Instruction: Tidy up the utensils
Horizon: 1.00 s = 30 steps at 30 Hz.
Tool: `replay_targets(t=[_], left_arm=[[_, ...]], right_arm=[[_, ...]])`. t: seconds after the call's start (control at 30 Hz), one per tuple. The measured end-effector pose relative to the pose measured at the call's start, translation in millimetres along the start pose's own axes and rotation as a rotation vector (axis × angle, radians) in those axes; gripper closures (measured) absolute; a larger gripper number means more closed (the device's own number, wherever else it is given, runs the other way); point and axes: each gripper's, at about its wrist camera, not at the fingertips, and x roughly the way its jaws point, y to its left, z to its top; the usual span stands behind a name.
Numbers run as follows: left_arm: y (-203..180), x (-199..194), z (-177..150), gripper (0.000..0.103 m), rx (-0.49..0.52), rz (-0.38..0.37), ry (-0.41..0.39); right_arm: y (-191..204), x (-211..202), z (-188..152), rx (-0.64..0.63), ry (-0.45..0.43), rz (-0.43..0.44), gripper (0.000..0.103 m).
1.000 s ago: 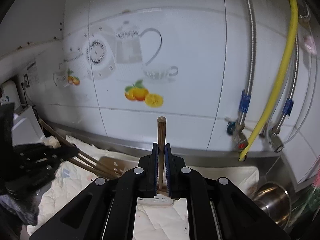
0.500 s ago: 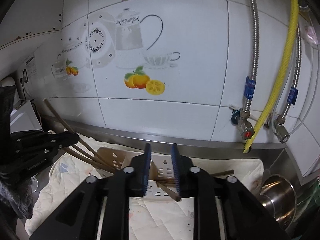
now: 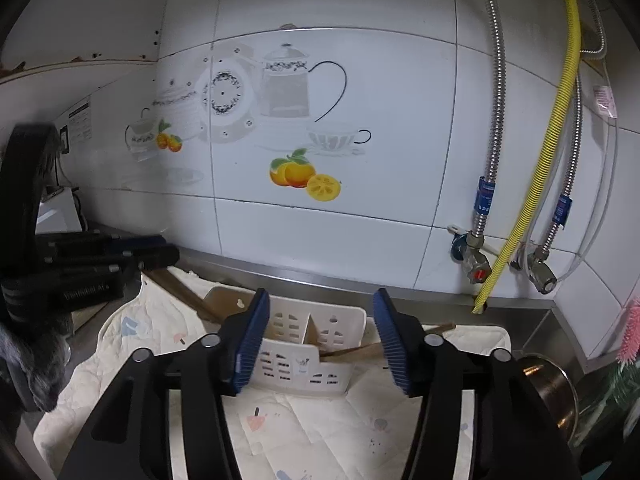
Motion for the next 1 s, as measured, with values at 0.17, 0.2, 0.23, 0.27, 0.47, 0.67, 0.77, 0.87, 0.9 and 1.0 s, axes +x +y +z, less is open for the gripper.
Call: replay_targets(t=[0.17, 0.2, 0.23, 0.27, 0.47, 0.67, 0.77, 0.87, 0.9, 1.0], left_arm=[[4, -27, -18, 0.046, -0.012, 0.019, -0.035], [5, -31, -22, 0.040, -0.015, 0.023, -0.039], [7, -37, -27, 0.037, -0.023, 0.024, -0.044], [8, -41, -32, 0.034, -0.028, 0.025, -0.049], [13, -58, -61, 0.020, -0.035, 0.053, -0.061], [16, -72, -91, 0.006, -0.045, 0.108, -0.071], [18, -81, -104, 0.005, -0.056, 0.121, -0.075], [19, -88, -115, 0.005, -0.061, 0.140, -0.075], [19, -90, -119, 0.005, -0.064, 0.144, -0.073], [19, -96, -128, 0.005, -0.071, 0.155, -0.070]], right_arm=[[10, -14, -20, 0.016, -0.013, 0.001, 0.032], [11, -17, -24, 0.025, -0.015, 0.003, 0.030], [13, -20, -30, 0.034, -0.015, 0.006, 0.029], [13, -20, -30, 0.034, -0.015, 0.006, 0.027], [23, -33, -56, 0.058, -0.011, 0.005, 0.015], [28, -49, -77, 0.082, 0.001, 0.007, 0.009], [29, -56, -87, 0.117, 0.013, 0.016, 0.008], [31, -62, -95, 0.139, 0.023, 0.005, 0.008], [32, -65, -98, 0.142, 0.022, -0.003, 0.008], [33, -72, -105, 0.162, 0.023, -0.030, 0.007]])
